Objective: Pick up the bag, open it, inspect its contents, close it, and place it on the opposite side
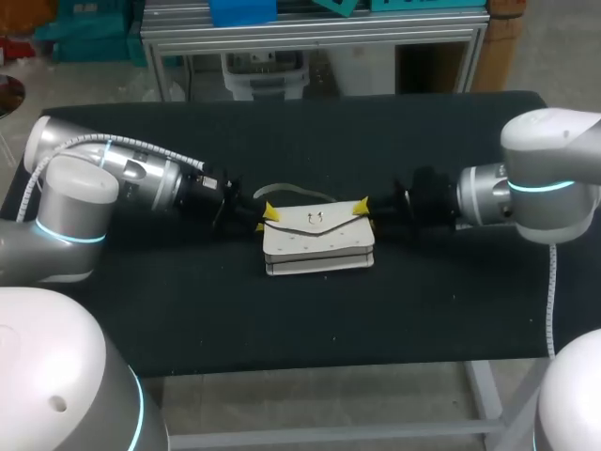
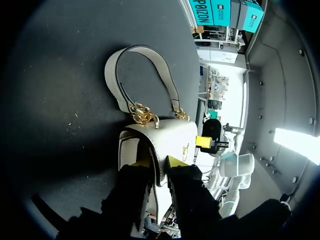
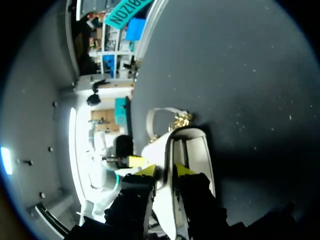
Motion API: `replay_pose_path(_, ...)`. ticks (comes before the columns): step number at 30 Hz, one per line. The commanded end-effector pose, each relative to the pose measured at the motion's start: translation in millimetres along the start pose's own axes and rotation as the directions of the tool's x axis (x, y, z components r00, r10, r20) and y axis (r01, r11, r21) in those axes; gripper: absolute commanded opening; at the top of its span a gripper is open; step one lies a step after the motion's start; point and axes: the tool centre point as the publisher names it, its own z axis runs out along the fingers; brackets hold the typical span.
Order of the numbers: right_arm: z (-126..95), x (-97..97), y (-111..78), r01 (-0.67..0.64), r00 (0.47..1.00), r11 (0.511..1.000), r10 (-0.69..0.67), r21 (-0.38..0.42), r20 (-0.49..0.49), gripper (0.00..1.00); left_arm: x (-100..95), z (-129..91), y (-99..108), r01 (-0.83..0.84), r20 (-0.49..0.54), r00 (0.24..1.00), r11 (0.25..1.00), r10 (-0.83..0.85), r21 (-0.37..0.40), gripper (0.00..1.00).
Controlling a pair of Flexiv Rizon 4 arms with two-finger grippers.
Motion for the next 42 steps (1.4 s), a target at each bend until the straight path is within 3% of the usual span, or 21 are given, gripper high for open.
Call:
replay_pose_path(1,1.5,4.2,-5.1,0.007,1.000,1.000,-0.007,0.003,0.005,0.00,4.9,7.0,2.1,0.000,0.006,1.000,1.000,0.000,0.007,0.53)
replay_pose_path(2,0.9,3.9,-5.6,0.009,1.000,1.000,-0.009,0.005,0.003,0.00,5.5,6.9,2.3,-0.003,0.008,1.000,1.000,0.002,0.008,0.70)
replay_pose_path(3,0.7,3.1,-6.3,0.012,1.000,1.000,-0.012,0.018,0.005,0.00,6.2,6.7,2.6,-0.005,0.010,1.000,1.000,0.005,0.010,0.78)
replay_pose_path(4,0.7,2.6,-6.9,0.018,1.000,1.000,-0.018,0.015,0.002,0.00,6.6,6.6,2.8,-0.007,0.010,1.000,1.000,0.007,0.011,0.78)
replay_pose_path(5,0.4,1.8,-8.3,0.026,1.000,1.000,-0.026,0.017,0.000,0.24,7.2,6.3,3.0,-0.008,0.010,1.000,1.000,0.008,0.012,0.75)
replay_pose_path(6,0.4,1.1,-9.2,0.028,1.000,0.999,-0.028,0.019,0.000,0.38,7.4,6.2,3.1,-0.009,0.010,1.000,1.000,0.009,0.013,0.70)
replay_pose_path(7,0.4,0.6,-9.6,0.029,1.000,0.999,-0.029,0.020,0.000,0.61,7.4,6.2,3.1,-0.009,0.010,1.000,1.000,0.009,0.013,0.60)
replay_pose_path(8,0.4,-0.4,-10.3,0.034,0.999,0.999,-0.034,0.022,0.001,1.00,7.5,6.3,3.1,-0.010,0.009,1.000,1.000,0.010,0.014,0.48)
replay_pose_path(9,0.4,-0.9,-10.7,0.036,0.999,0.999,-0.036,0.027,0.000,1.00,7.6,6.4,3.1,-0.010,0.008,1.000,1.000,0.009,0.014,0.42)
replay_pose_path(11,1.2,-1.9,-11.6,0.037,0.999,0.999,-0.037,0.031,0.006,1.00,7.9,7.0,3.0,-0.009,0.008,1.000,1.000,0.009,0.015,0.00)
replay_pose_path(12,1.5,-2.5,-11.6,0.035,0.999,0.999,-0.035,0.031,0.009,1.00,7.9,7.2,3.0,-0.009,0.008,1.000,1.000,0.009,0.014,0.00)
replay_pose_path(14,1.4,-2.9,-11.5,0.033,0.999,0.999,-0.033,0.031,0.010,0.68,7.8,7.5,3.1,-0.009,0.008,1.000,1.000,0.009,0.013,0.00)
replay_pose_path(15,1.3,-3.2,-11.3,0.032,0.999,0.999,-0.032,0.029,0.014,0.42,7.4,7.9,3.3,-0.009,0.008,1.000,1.000,0.009,0.013,0.00)
replay_pose_path(16,1.5,-4.0,-11.2,0.031,0.999,0.999,-0.032,0.032,0.023,0.00,6.5,8.4,3.3,-0.008,0.009,1.000,1.000,0.008,0.012,0.00)
replay_pose_path(30,1.8,-2.3,-0.2,0.031,0.997,0.994,-0.038,0.102,0.068,0.00,4.2,6.0,7.4,-0.028,0.044,0.999,1.000,0.028,0.008,0.00)
replay_pose_path(31,0.4,-1.8,1.3,0.029,0.997,0.995,-0.036,0.091,0.068,0.00,4.5,5.3,8.3,-0.029,0.047,0.998,1.000,0.029,0.008,0.35)
replay_pose_path(32,-1.0,-1.2,2.2,0.028,0.997,0.995,-0.034,0.091,0.066,0.00,4.8,4.3,9.2,-0.030,0.051,0.998,1.000,0.029,0.009,0.86)
replay_pose_path(33,-2.7,-1.0,2.9,0.023,0.997,0.996,-0.029,0.084,0.065,0.34,5.2,2.7,10.4,-0.031,0.052,0.998,0.999,0.030,0.011,1.00)
replay_pose_path(34,-4.5,-0.7,3.5,0.018,0.998,0.997,-0.023,0.075,0.063,0.78,5.6,1.1,11.5,-0.034,0.055,0.998,0.999,0.033,0.016,1.00)
replay_pose_path(35,-6.1,-0.7,3.9,0.013,0.998,0.998,-0.018,0.069,0.061,1.00,5.8,0.3,12.2,-0.035,0.056,0.998,0.999,0.034,0.018,1.00)
replay_pose_path(42,-22.6,-2.4,-3.4,0.010,0.998,1.000,-0.012,0.022,0.064,1.00,5.8,-18.5,22.4,-0.047,0.075,0.996,0.997,0.042,0.062,1.00)
